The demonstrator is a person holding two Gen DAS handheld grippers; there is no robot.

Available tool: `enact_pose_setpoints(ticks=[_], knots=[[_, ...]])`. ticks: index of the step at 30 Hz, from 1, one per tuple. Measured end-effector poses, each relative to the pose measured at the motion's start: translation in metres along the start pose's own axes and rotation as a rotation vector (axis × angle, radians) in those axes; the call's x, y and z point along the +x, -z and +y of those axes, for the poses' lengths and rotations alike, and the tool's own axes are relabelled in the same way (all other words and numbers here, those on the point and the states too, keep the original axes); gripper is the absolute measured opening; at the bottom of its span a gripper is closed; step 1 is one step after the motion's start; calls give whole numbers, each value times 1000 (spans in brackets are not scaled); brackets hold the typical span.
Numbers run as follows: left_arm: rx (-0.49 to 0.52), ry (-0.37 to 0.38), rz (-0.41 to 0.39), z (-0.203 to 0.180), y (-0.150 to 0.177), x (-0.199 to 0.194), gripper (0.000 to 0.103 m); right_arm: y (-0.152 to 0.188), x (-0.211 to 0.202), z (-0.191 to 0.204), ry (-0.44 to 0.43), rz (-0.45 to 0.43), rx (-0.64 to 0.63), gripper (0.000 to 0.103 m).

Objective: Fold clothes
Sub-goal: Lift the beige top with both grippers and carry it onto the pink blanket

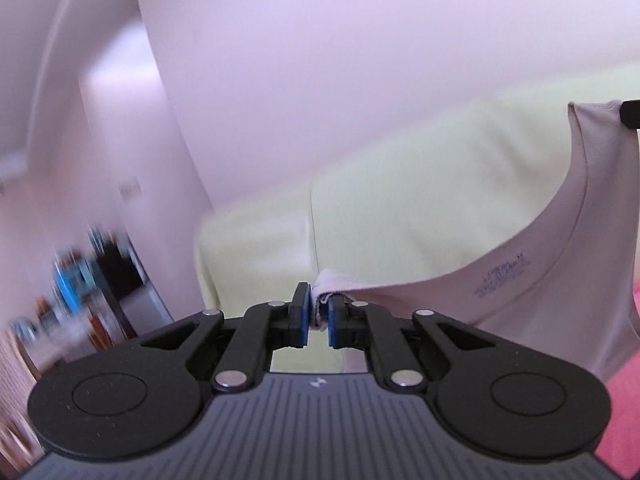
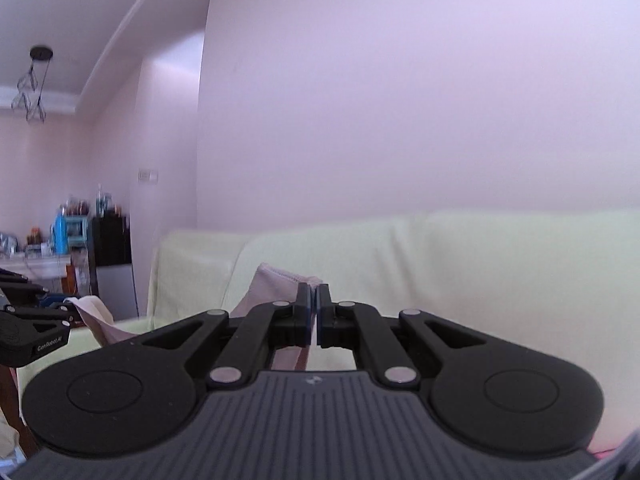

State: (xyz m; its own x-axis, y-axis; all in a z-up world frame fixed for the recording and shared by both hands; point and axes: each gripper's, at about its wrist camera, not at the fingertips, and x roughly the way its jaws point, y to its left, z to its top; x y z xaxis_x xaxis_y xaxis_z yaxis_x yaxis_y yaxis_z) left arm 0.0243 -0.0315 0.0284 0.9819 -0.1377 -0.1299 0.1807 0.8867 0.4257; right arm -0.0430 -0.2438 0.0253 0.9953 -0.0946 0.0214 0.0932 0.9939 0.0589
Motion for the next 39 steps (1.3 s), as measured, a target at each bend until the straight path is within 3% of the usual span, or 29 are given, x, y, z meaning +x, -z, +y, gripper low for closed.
enact_pose_setpoints(ticks=[3, 8, 13, 17, 20, 21, 26, 28, 30, 34, 39], knots=[[0, 16, -69, -4, -52, -88, 8, -56, -81, -18, 11, -65, -20, 1], [47, 124, -95, -17, -105, -175, 8, -117, -167, -41, 53, -91, -44, 1], [139, 220, -108, -57, -131, -199, 9, -154, -213, -75, 135, -48, -68, 1], [168, 353, -43, -114, -144, -164, 10, -143, -205, -112, 238, 66, -67, 1], [199, 449, 52, -179, -129, -109, 10, -101, -175, -152, 311, 201, -39, 1], [204, 461, 66, -191, -124, -99, 10, -78, -158, -168, 334, 255, -36, 1], [290, 529, 259, -334, -54, 27, 10, 49, -67, -250, 416, 479, 14, 1], [321, 535, 303, -371, -34, 62, 10, 106, -18, -287, 446, 561, 48, 1], [388, 539, 352, -429, -10, 108, 10, 145, 24, -314, 457, 615, 75, 1], [423, 554, 410, -482, 8, 173, 11, 220, 90, -354, 476, 692, 91, 1], [481, 508, 380, -526, 29, 198, 13, 291, 129, -389, 521, 707, 100, 1]])
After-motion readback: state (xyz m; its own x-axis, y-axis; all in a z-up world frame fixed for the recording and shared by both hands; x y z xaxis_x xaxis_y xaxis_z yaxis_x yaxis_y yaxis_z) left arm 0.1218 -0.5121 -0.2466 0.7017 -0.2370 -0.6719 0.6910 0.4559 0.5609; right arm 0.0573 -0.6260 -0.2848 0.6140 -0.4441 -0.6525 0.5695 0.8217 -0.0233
